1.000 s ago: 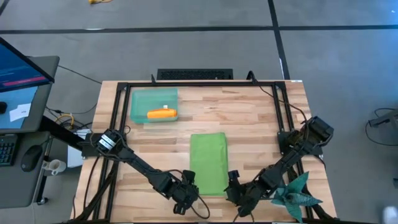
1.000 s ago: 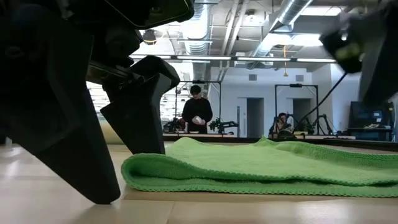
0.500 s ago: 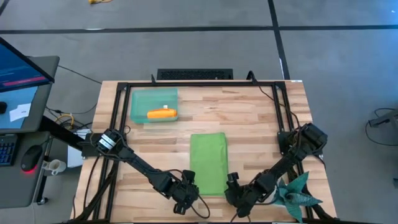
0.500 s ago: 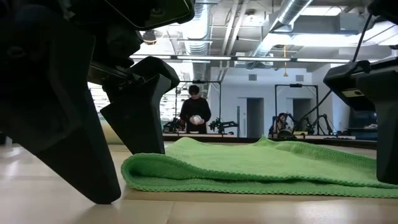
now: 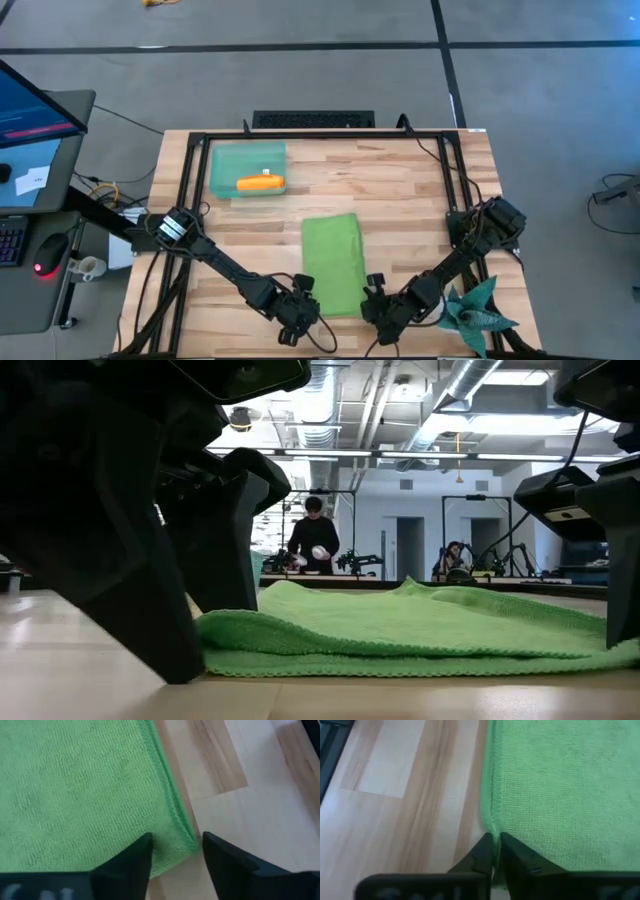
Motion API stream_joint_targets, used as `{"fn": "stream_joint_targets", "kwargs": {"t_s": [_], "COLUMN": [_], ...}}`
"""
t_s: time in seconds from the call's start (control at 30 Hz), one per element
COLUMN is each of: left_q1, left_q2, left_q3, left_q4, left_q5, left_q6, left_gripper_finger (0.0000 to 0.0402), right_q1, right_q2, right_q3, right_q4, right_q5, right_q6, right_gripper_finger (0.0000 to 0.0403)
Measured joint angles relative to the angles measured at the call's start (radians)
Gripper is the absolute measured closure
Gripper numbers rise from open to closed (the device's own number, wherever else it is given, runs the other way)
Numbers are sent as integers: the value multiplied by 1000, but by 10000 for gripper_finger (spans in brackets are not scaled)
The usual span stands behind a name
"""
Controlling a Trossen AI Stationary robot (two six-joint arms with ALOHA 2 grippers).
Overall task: Roll microfiber towels into tight, uniform cylinder then place into a basket
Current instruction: Roll the green microfiber cloth
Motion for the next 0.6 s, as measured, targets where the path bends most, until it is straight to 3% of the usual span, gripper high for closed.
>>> {"fn": "stream_joint_targets", "kwargs": {"t_s": [0.2, 0.4, 0.6], "left_q1": [-2, 0, -26], "left_q2": [1, -14, -29], "left_q3": [-1, -4, 46], "left_q4": [7, -10, -27], "left_q5": [-30, -47, -58], "left_q6": [4, 28, 32], "left_gripper_finger": [316, 390, 394], "right_q1": [2, 22, 37], "right_q2": [-1, 7, 13], "right_q3": [0, 70, 146], "right_q4": [-2, -94, -232], "right_q5": [3, 8, -3], "right_q6": [1, 1, 26], "right_gripper_finger": [390, 391, 398]}}
